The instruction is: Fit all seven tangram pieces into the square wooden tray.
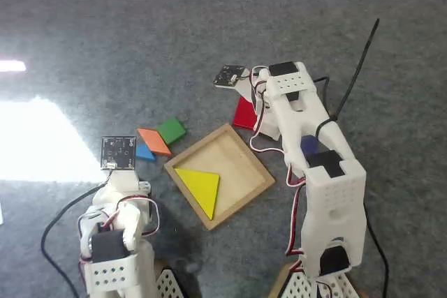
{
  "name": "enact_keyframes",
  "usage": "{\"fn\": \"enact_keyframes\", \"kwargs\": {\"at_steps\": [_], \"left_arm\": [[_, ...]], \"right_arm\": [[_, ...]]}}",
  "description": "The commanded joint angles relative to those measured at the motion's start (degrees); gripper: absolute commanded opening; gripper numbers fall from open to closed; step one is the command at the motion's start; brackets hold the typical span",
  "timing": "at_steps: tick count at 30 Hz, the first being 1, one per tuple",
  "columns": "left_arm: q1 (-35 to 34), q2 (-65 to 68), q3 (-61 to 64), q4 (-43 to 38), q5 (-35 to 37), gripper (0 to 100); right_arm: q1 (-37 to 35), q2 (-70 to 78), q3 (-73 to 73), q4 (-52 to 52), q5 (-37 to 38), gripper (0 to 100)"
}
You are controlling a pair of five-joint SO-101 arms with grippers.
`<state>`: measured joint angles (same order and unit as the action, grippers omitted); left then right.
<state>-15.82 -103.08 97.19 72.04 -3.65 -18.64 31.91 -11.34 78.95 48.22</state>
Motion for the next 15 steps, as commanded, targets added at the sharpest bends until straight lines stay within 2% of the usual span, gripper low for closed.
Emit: {"fn": "enact_keyframes", "kwargs": {"at_steps": [1,4,7,9,12,15], "left_arm": [[-0.44,-1.05,-0.75,0.18,0.09,1],[-0.44,-1.05,-0.75,0.18,0.09,1],[-0.44,-1.05,-0.75,0.18,0.09,1],[-0.44,-1.05,-0.75,0.18,0.09,1],[-0.44,-1.05,-0.75,0.18,0.09,1],[-0.44,-1.05,-0.75,0.18,0.09,1]], "right_arm": [[1.8,-8.84,-1.41,5.93,-0.97,18.8],[2.24,-14.02,-1.41,3.47,-5.27,28.5],[-2.86,-16.57,-0.97,-4.7,-16.0,34.4],[-6.73,-15.08,-1.23,-7.08,-20.4,35.9],[-9.98,-10.33,-1.41,-8.92,-21.01,36.0],[-9.63,-4.88,-1.41,-13.49,-23.12,36.1]]}}
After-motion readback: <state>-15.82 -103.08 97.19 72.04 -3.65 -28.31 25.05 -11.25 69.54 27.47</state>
